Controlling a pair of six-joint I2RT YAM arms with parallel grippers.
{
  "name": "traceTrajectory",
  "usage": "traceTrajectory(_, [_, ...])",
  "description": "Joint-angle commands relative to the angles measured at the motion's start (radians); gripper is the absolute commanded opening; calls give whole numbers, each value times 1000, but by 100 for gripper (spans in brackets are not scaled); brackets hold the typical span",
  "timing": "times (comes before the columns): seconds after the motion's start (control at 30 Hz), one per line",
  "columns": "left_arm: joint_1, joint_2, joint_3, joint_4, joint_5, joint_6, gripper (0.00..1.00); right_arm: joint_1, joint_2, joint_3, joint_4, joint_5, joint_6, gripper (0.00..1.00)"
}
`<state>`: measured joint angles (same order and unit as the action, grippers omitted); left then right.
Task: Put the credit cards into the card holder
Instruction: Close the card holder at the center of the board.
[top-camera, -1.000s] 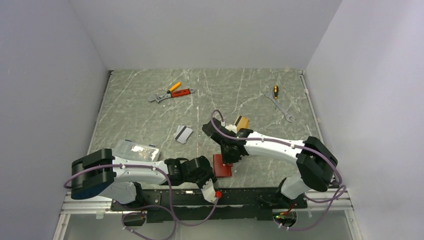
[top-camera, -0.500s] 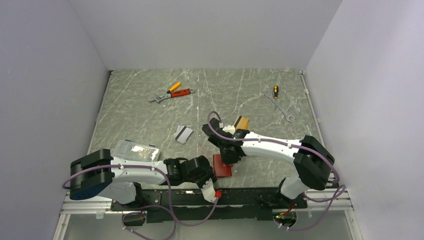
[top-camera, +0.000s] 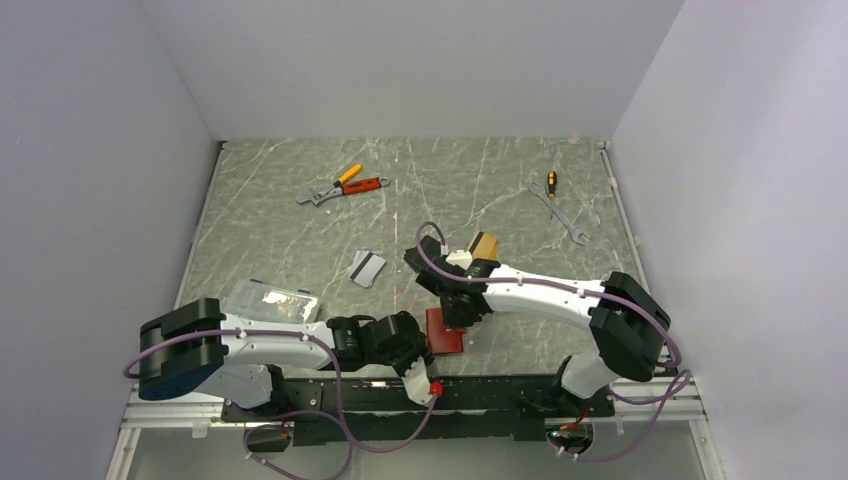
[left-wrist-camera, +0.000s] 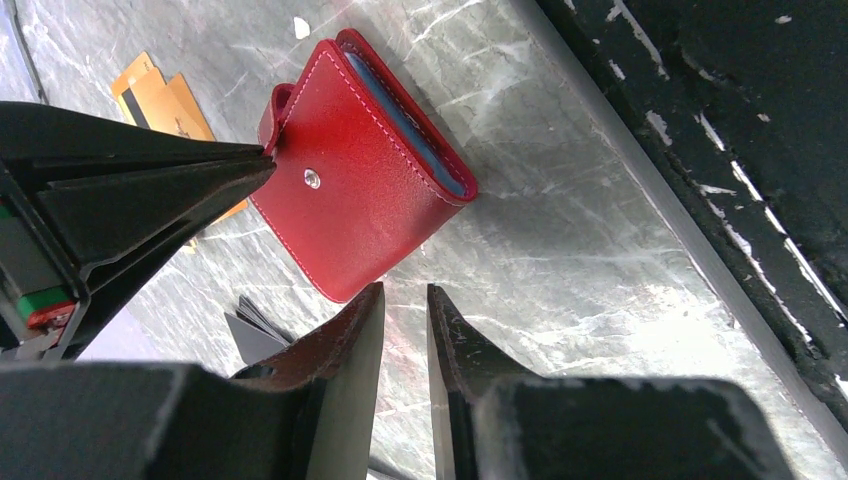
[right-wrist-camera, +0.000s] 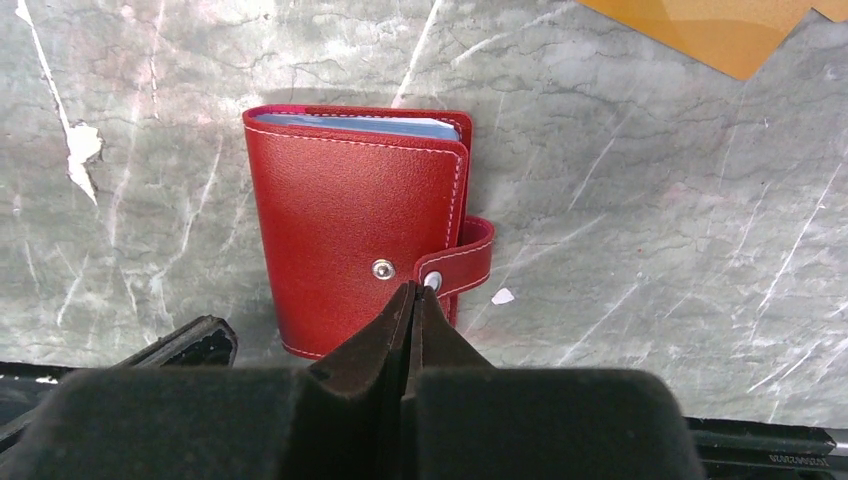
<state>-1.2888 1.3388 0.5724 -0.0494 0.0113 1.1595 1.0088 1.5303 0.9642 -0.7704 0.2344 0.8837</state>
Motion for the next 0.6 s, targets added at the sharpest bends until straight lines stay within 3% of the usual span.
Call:
traceTrajectory(0.0, [1,-18,3,17,22,14,28,4,-46,3,0,5,29,0])
traceTrajectory(0.57, [0,14,18,63,31,30,29,-87,-117,-123,189,-175,-10,0])
